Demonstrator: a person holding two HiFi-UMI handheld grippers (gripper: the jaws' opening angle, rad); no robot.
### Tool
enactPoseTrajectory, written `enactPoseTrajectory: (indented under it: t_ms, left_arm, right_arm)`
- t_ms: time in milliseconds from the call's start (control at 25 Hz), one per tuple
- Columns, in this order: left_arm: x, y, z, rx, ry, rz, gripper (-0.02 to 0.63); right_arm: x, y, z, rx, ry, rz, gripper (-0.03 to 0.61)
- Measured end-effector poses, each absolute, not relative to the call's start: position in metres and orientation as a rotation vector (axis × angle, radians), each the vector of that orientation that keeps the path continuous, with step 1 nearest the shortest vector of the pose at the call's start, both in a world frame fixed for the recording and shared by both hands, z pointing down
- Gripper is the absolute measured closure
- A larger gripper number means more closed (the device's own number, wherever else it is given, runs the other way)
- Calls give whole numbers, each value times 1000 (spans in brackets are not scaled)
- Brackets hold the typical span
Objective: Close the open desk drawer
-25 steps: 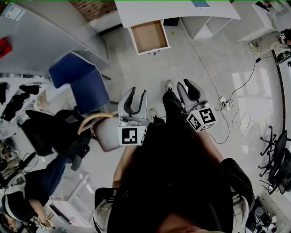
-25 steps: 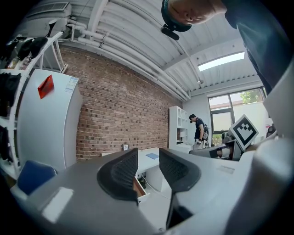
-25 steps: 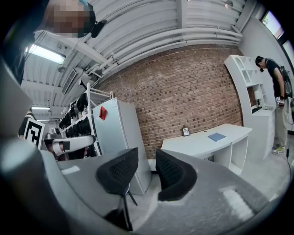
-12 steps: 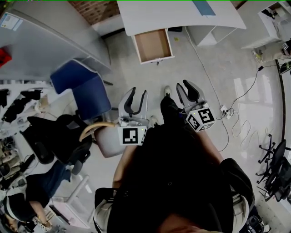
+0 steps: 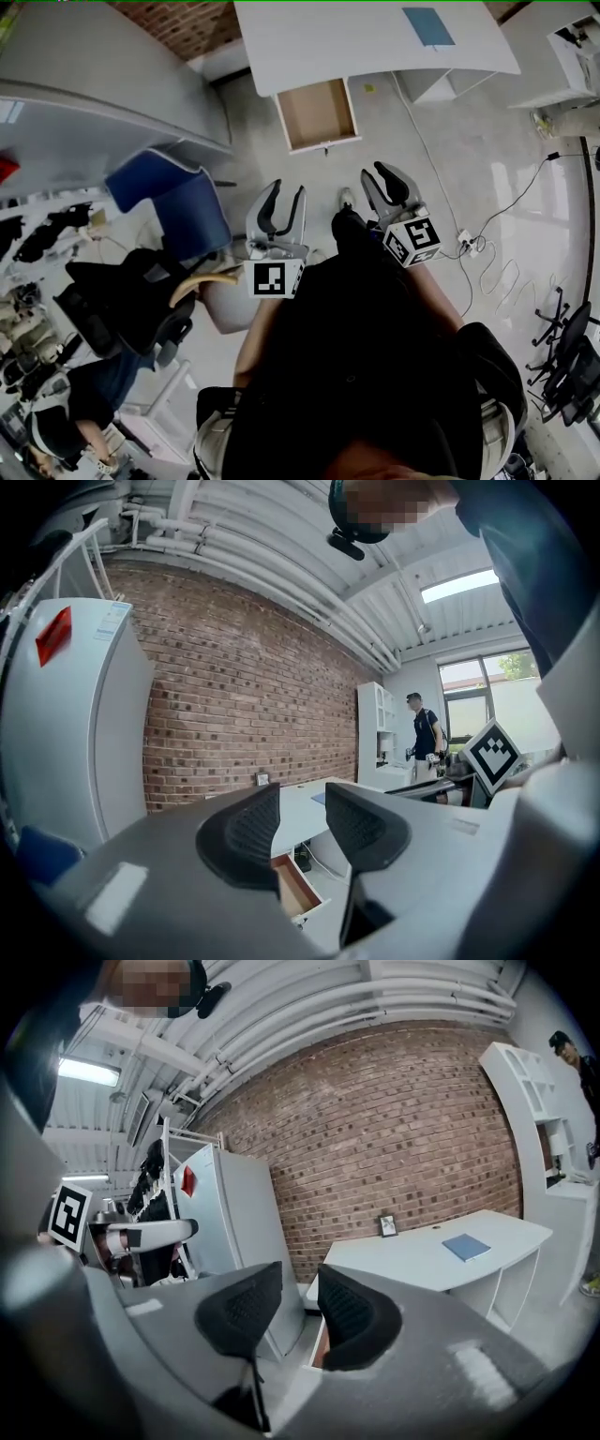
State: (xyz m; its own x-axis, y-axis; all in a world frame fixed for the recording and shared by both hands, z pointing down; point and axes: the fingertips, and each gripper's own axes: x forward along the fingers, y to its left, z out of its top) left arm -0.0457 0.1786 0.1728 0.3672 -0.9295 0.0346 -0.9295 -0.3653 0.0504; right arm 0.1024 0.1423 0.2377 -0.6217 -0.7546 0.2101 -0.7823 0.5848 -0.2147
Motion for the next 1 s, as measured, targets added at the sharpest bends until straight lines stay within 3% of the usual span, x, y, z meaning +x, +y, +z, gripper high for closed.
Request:
enactPoseTrajectory:
  t_ms: [680,1000]
  left_arm:
    - [-29,64,204,2507,-1787,232,425]
    - [-31,44,251,2683,-1611,620,417]
  right_arm:
    - [115,21,288,1066,-2675,455,454]
    - [102,9,325,933,-2592,415,454]
